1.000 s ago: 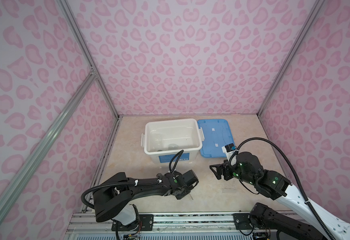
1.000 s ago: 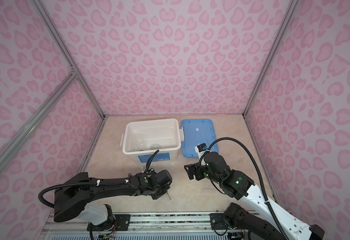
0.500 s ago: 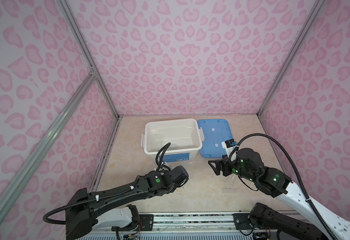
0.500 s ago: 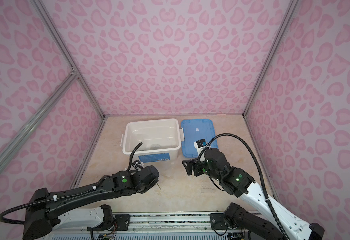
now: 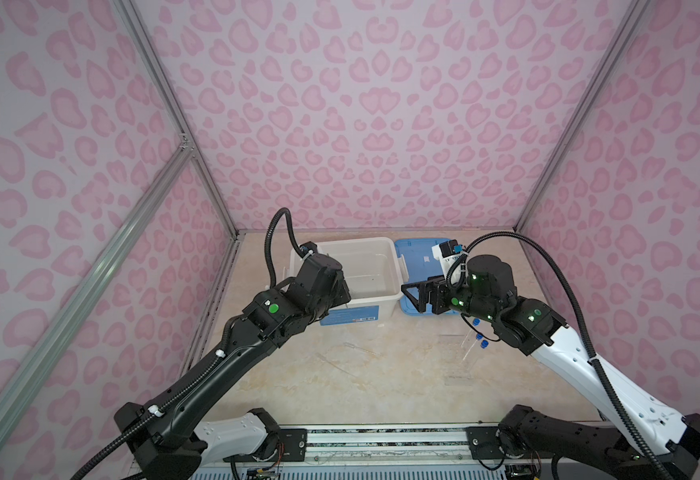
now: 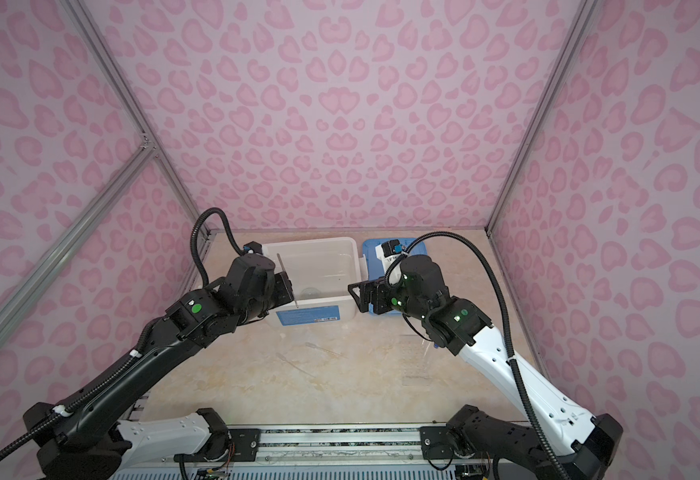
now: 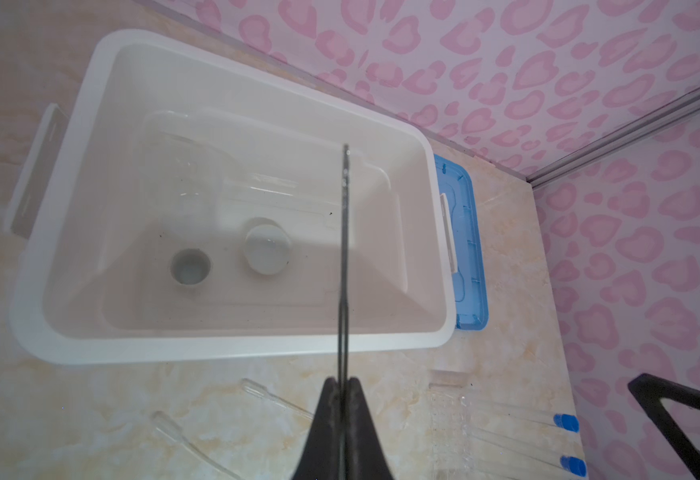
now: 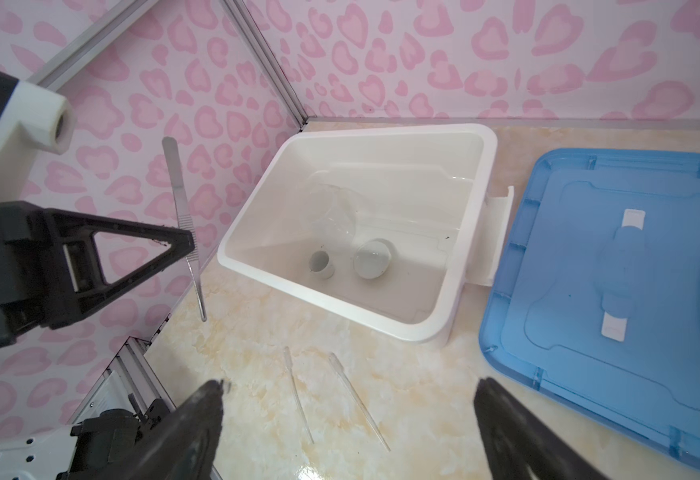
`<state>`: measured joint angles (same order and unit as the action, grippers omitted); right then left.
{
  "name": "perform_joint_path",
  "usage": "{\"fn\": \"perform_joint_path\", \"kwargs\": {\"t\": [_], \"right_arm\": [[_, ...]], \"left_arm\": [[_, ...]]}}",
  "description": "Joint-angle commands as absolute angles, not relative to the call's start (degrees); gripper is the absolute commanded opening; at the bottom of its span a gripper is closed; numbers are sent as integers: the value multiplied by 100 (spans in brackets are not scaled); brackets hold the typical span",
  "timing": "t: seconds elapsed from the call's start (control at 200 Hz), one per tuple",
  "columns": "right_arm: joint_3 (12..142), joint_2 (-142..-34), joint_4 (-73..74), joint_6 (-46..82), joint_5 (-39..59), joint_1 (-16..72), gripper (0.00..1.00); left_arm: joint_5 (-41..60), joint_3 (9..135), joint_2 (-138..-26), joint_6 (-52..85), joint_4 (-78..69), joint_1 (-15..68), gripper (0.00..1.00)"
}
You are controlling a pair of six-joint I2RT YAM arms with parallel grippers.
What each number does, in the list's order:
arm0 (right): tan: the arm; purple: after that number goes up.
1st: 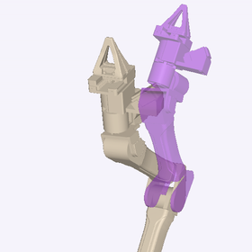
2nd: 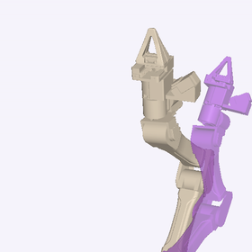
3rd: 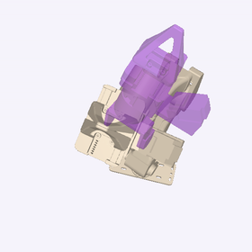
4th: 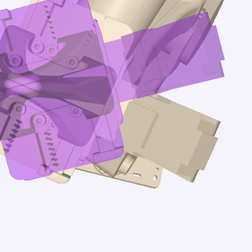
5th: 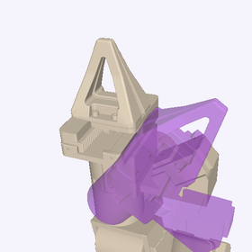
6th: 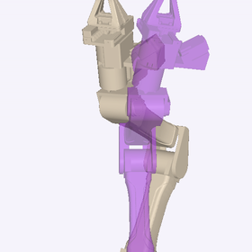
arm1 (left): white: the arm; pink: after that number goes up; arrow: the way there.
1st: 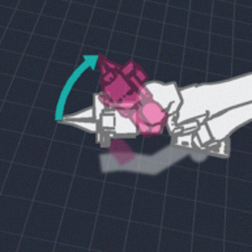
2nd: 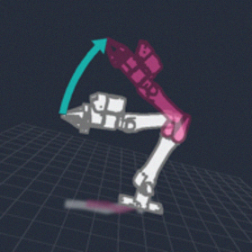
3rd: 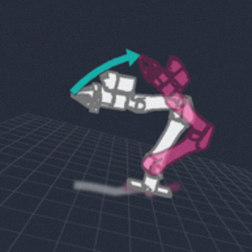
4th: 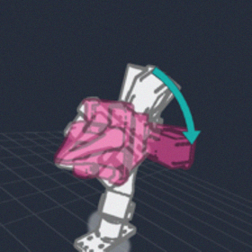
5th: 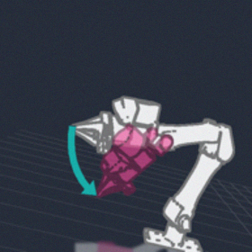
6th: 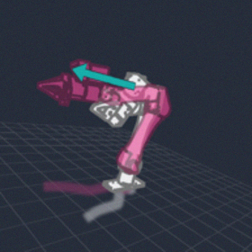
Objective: Organize the chemistry lab equipment
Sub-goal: 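Carry the tweezers over the bin with left gripper while right moves above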
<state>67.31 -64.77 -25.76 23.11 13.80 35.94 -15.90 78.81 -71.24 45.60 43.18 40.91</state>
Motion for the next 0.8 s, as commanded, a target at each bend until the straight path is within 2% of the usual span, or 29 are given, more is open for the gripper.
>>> {"fn": "perform_joint_path", "kwargs": {"t": [0.0,0.185,0.465,0.8], "right_arm": [[6996,-6816,-2536,2133,1728,3434,94],[7327,-7357,-2368,1965,2153,3210,94],[7988,-8324,-2589,1617,2314,3163,93],[8189,-8819,-2695,1333,2246,3113,93]], "left_arm": [[-707,8445,-7635,3513,4506,3855,1],[382,8992,-8824,3211,4373,3180,1],[-109,9994,-10536,2811,4743,3085,2],[-315,9748,-11023,2951,4701,2998,2]]}}
